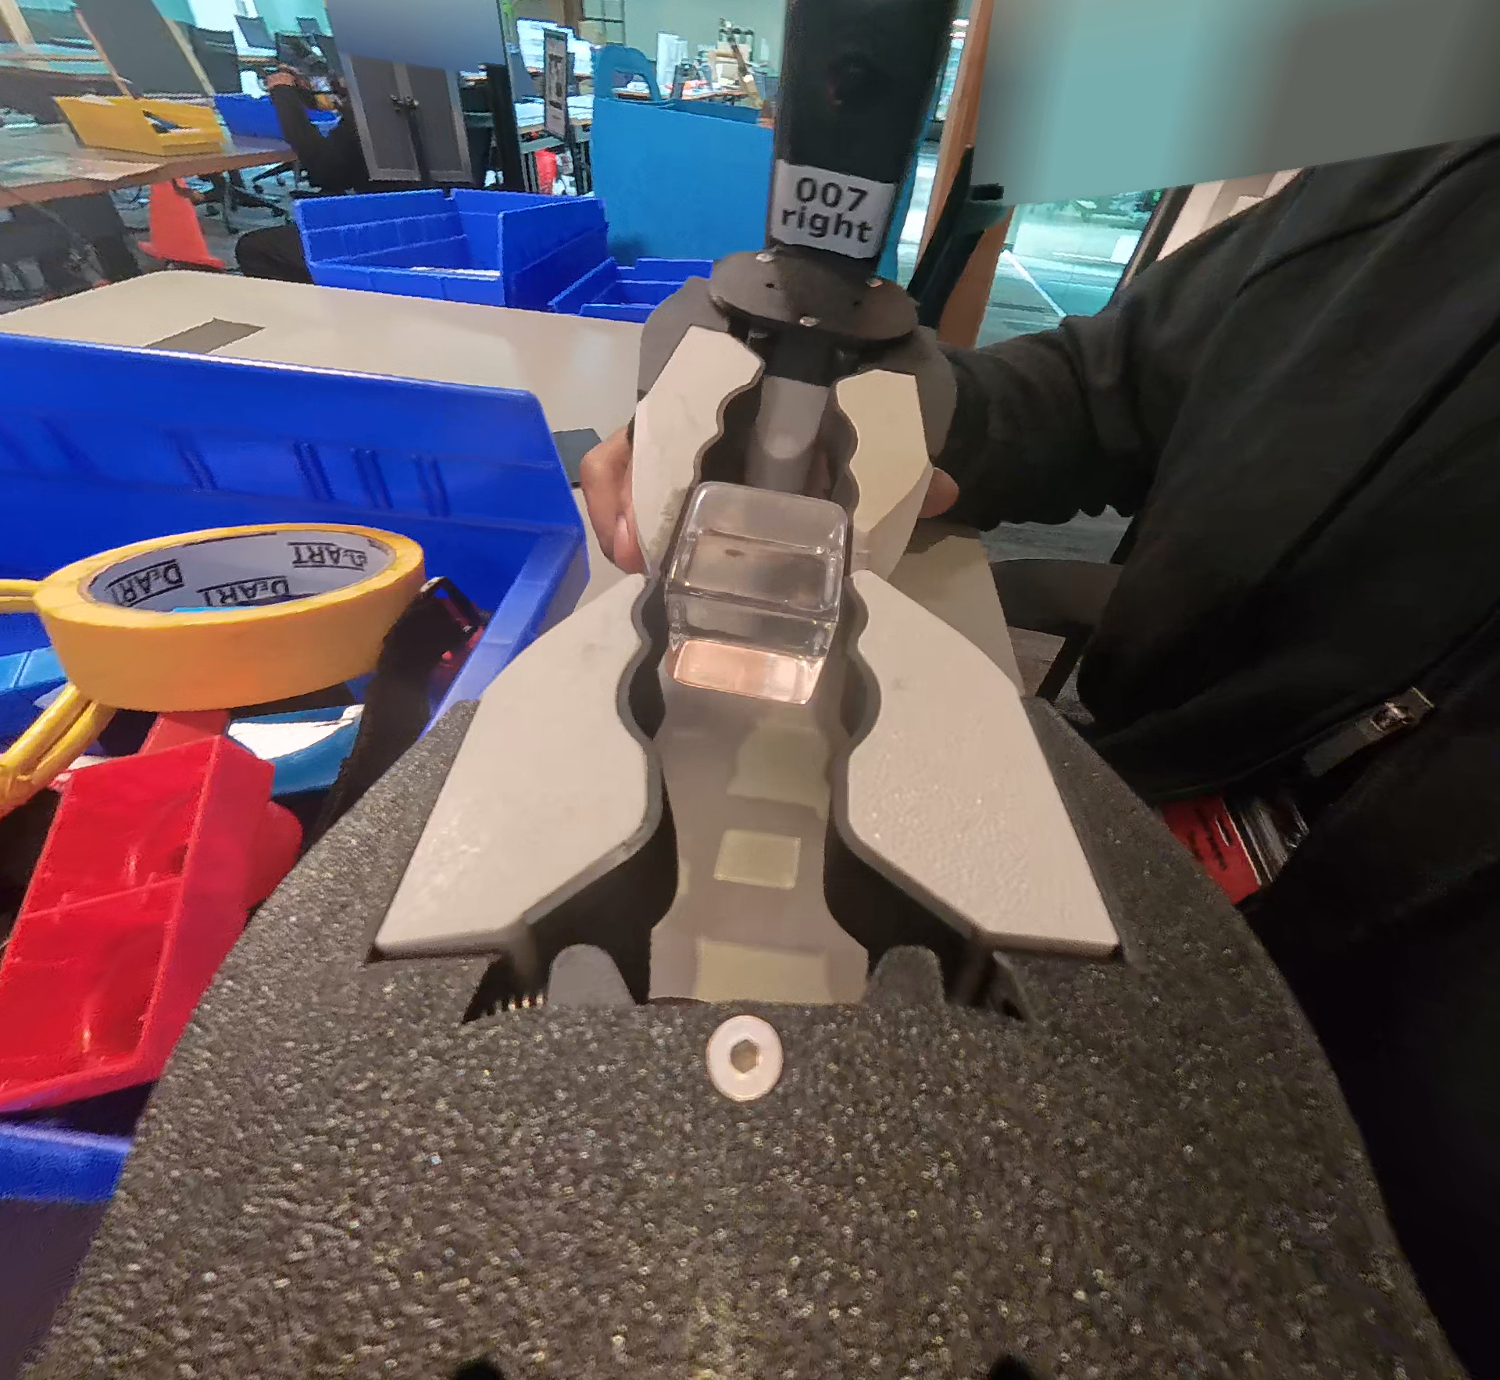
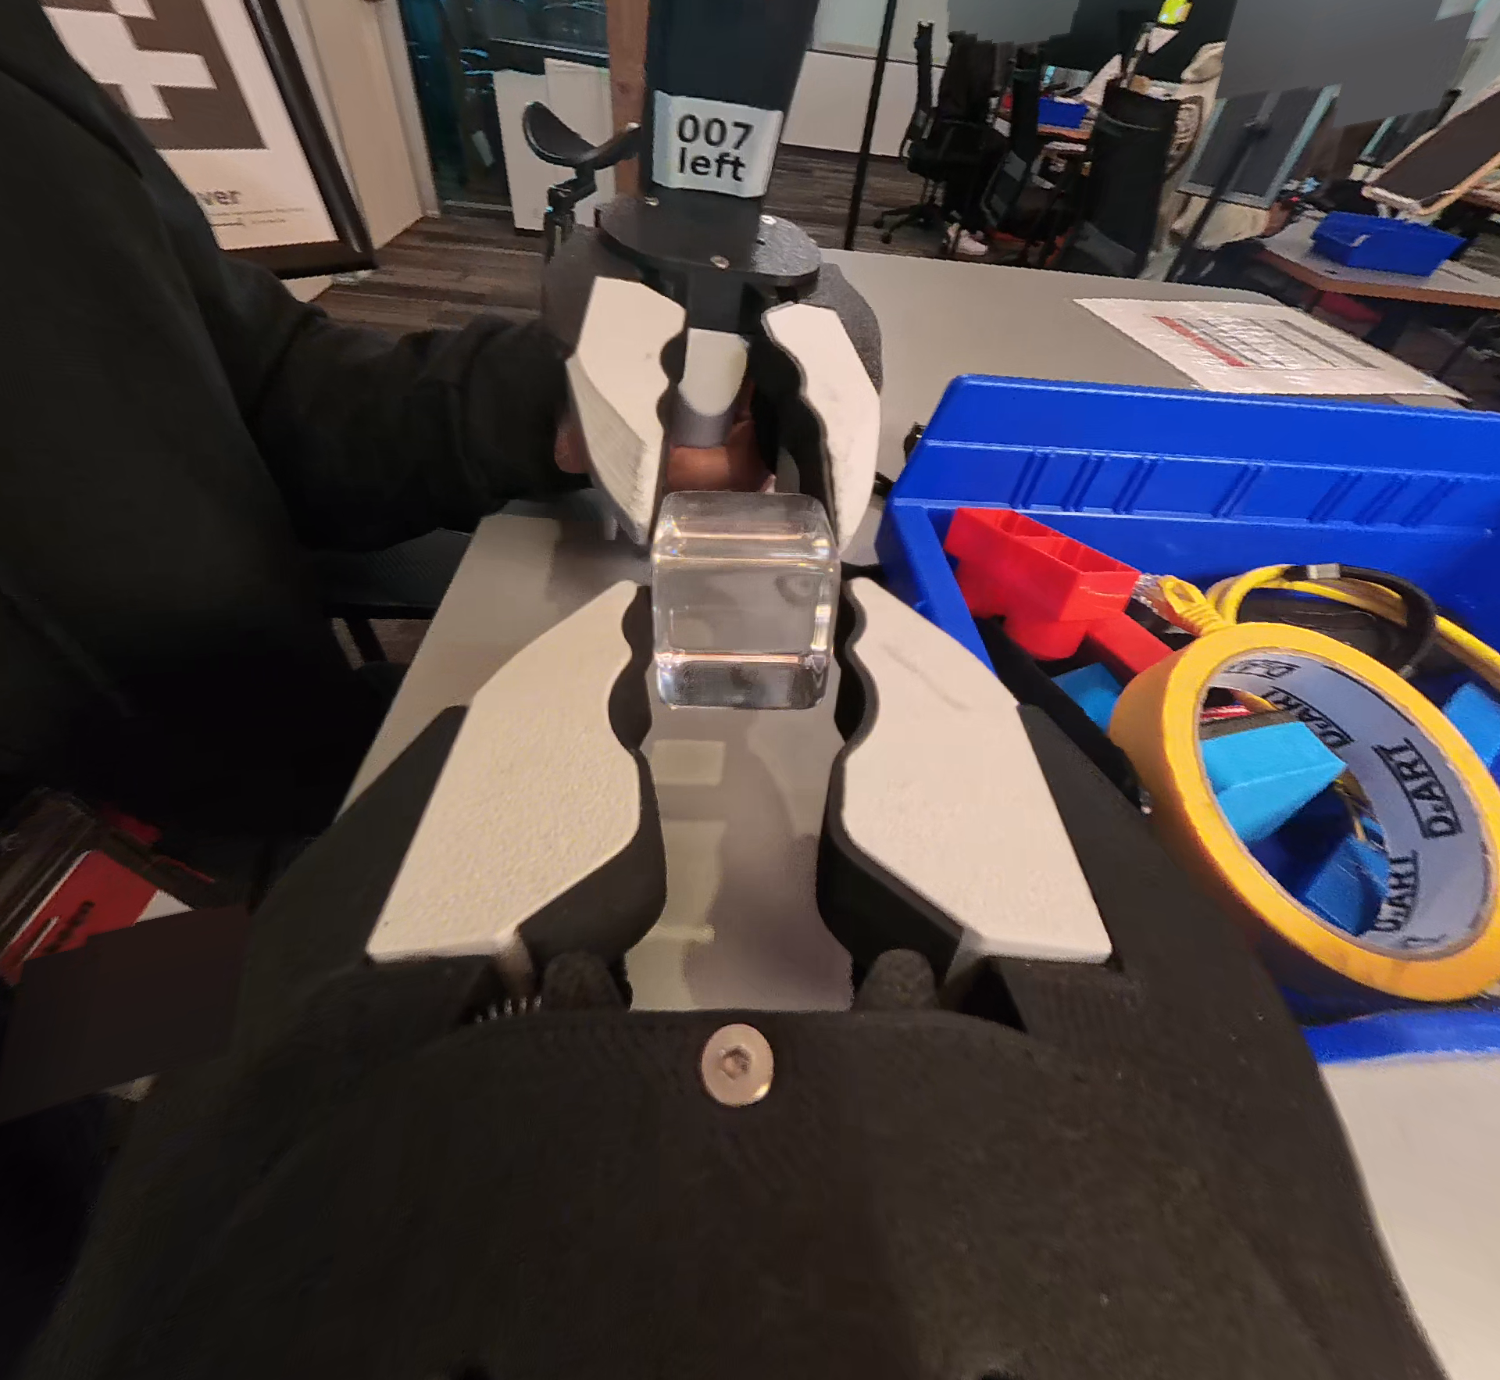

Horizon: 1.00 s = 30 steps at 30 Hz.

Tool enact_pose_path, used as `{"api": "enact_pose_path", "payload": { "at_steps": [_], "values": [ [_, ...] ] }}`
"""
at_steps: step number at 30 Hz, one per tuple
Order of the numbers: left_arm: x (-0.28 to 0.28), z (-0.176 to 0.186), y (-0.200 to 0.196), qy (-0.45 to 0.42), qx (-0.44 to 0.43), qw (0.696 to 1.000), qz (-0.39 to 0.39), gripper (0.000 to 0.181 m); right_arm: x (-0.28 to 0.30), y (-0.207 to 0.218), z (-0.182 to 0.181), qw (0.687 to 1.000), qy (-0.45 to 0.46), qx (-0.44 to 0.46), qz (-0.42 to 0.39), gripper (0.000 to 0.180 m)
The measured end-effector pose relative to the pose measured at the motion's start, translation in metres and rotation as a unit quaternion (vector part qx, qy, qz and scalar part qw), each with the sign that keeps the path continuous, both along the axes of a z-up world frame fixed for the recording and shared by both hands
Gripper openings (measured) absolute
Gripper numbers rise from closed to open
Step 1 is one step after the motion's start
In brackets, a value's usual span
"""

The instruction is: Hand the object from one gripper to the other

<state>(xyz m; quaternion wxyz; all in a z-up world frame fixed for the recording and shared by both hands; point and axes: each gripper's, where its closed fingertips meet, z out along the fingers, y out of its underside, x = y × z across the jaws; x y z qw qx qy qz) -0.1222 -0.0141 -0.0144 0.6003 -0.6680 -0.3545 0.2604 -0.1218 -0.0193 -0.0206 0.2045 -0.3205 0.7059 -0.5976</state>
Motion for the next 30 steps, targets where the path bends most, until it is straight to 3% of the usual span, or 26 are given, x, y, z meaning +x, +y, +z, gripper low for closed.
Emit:
{"api": "enact_pose_path", "payload": {
  "at_steps": [9, 30],
  "values": [
    [-0.004, -0.006, -0.005, -0.011, -0.006, 1.000, 0.018, 0.041, 0.000, -0.002, -0.003, 0.999, 0.043, -0.020, -0.021, 0.054],
    [-0.006, -0.006, -0.008, 0.015, -0.029, 0.999, 0.034, 0.041, -0.008, -0.006, -0.004, 0.997, 0.059, -0.008, -0.048, 0.042]
  ]
}}
